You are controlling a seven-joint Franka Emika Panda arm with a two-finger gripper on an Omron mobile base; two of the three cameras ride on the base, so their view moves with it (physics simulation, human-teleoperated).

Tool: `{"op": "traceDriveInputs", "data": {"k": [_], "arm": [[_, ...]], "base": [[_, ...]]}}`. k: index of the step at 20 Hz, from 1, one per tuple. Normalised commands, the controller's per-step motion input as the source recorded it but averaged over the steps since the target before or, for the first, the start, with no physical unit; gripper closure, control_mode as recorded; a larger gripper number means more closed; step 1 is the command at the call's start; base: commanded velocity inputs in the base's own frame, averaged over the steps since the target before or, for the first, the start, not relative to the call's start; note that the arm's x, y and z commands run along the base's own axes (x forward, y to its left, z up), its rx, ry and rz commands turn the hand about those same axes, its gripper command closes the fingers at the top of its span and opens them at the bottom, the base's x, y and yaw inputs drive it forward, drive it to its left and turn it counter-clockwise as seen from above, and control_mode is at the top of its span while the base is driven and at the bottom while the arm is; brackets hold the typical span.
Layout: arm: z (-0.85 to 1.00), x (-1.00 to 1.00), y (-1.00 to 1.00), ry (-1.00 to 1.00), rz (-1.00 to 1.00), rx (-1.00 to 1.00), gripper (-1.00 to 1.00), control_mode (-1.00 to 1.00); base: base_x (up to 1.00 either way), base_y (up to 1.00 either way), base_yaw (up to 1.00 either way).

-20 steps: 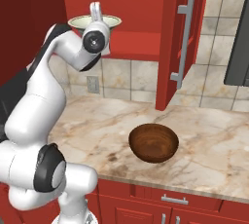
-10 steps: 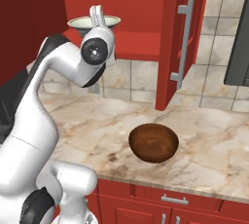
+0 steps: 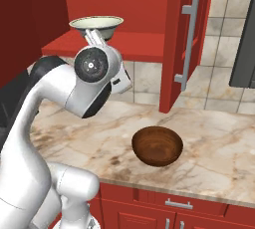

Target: Open the cabinet. Pick the bowls from the counter and place them in the cabinet. Then close the cabinet.

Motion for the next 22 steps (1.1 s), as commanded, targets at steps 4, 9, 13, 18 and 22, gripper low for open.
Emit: {"op": "traceDriveInputs", "data": {"k": [4, 9, 13, 18, 22], "arm": [[-0.74, -0.63, -0.01, 0.25, 0.2, -0.59, -1.0, -1.0], [-0.89, -0.48, 0.01, 0.23, 0.18, -0.61, -1.0, -1.0], [-0.73, -0.31, 0.21, 0.06, 0.13, -0.55, -1.0, -1.0], [-0.57, -0.03, 0.24, 0.01, 0.09, -0.42, -1.0, -1.0], [-0.72, 0.0, 0.18, 0.09, 0.08, -0.37, -1.0, -1.0]], "base": [[0.0, 0.0, 0.0], [0.0, 0.0, 0.0], [0.0, 0.0, 0.0], [0.0, 0.0, 0.0], [0.0, 0.0, 0.0]]}}
